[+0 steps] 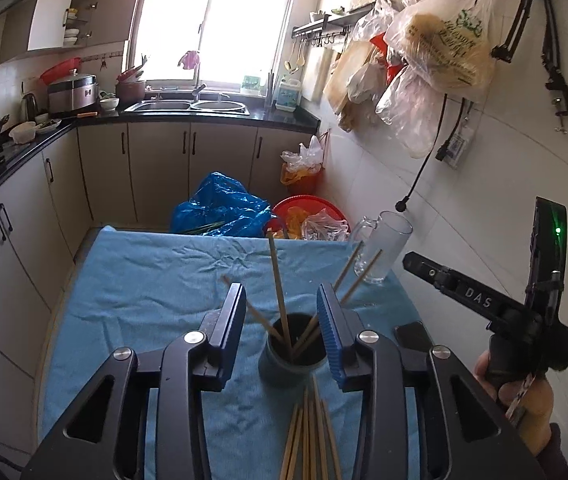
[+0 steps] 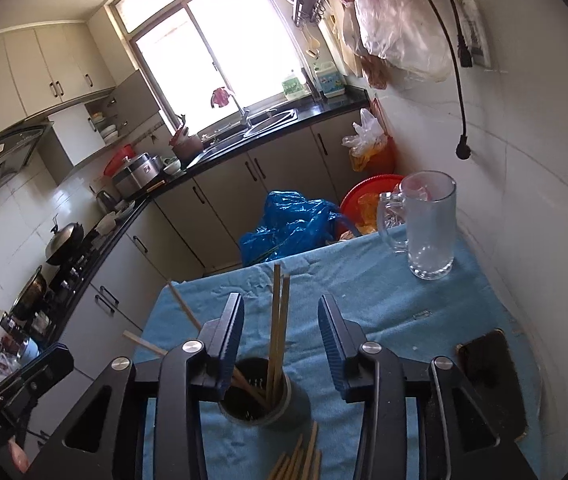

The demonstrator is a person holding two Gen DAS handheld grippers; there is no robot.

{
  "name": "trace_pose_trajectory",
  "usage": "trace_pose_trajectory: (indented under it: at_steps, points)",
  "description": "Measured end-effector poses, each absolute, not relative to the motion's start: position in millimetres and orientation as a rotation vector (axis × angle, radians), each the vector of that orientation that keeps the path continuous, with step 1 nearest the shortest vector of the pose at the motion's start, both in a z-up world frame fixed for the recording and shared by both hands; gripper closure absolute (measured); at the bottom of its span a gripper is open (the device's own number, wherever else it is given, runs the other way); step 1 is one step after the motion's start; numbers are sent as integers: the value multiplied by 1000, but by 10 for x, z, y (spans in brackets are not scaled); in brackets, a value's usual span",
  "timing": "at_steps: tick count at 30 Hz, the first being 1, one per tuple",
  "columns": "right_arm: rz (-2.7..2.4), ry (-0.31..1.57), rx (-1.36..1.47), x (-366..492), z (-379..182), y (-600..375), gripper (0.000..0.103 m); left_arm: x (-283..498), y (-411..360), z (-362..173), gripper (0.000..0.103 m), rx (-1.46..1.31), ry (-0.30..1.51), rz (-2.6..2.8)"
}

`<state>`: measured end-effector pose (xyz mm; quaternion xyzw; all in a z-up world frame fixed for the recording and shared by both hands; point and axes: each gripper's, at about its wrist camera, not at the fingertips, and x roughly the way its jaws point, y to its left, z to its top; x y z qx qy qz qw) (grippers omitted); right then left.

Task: Organize utensils
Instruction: 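Return the left gripper to the chopsticks and grasp one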

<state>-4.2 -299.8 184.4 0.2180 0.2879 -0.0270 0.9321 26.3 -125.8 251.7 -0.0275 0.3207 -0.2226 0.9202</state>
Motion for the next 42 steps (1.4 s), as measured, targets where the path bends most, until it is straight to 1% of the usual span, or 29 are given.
trace_pose_trajectory:
  at_steps: [4, 8, 14, 17, 18, 19, 20, 22, 24, 27, 28, 31, 38, 42]
  points:
    - [-49, 615, 426, -332, 1841, -2966, 57, -50, -1094, 2469, 64, -49, 664, -459]
    - [-39, 681, 365, -679, 1718, -2889, 57, -312, -971, 2273, 63, -14, 685, -449]
    - [-8, 836, 305, -1125, 1270, -2786, 57, -484, -914, 1658, 63, 39, 807, -465]
    - [28, 904, 320, -1231, 970, -2745, 57, -493, -988, 1219, 63, 63, 897, -495]
    - [47, 933, 322, -1270, 826, -2702, 57, -488, -1021, 1113, 66, 69, 917, -503]
    - [64, 956, 321, -1287, 710, -2661, 57, -480, -1062, 1010, 72, 78, 936, -512]
    - [76, 970, 321, -1292, 631, -2631, 57, -470, -1122, 866, 75, 96, 964, -524]
    - [119, 1005, 333, -1307, 401, -2520, 68, -449, -1215, 686, 80, 118, 1000, -538]
    - [146, 1029, 345, -1293, 220, -2418, 70, -426, -1311, 541, 82, 142, 1022, -548]
    - [135, 1042, 307, -1248, 33, -2274, 71, -373, -1429, 402, 83, 170, 1046, -555]
    - [132, 1045, 298, -1229, -11, -2246, 73, -356, -1462, 359, 87, 182, 1054, -558]
    - [119, 1048, 288, -1185, -97, -2209, 75, -301, -1534, 265, 92, 208, 1077, -552]
    - [90, 1028, 274, -1109, -121, -2198, 76, -224, -1633, 266, 93, 228, 1065, -554]
    - [81, 1019, 285, -1065, -131, -2204, 79, -199, -1754, 245, 93, 273, 1062, -536]
